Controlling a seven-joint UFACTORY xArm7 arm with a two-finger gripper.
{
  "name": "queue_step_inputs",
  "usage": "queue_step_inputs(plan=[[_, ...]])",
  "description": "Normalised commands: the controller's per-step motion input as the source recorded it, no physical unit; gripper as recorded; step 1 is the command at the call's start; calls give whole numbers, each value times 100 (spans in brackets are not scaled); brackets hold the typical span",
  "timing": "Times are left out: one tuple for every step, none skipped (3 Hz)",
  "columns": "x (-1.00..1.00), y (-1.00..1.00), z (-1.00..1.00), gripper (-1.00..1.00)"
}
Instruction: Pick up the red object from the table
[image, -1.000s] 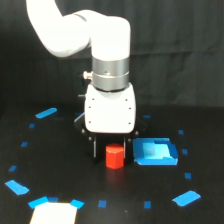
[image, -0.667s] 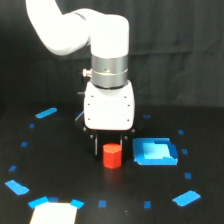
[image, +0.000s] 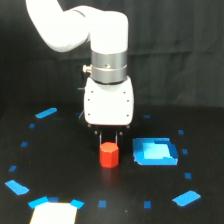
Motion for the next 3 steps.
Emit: queue_step_inputs(plan=[[-79, -65, -13, 100], [-32, 4, 43, -82], [21, -5, 100, -100]])
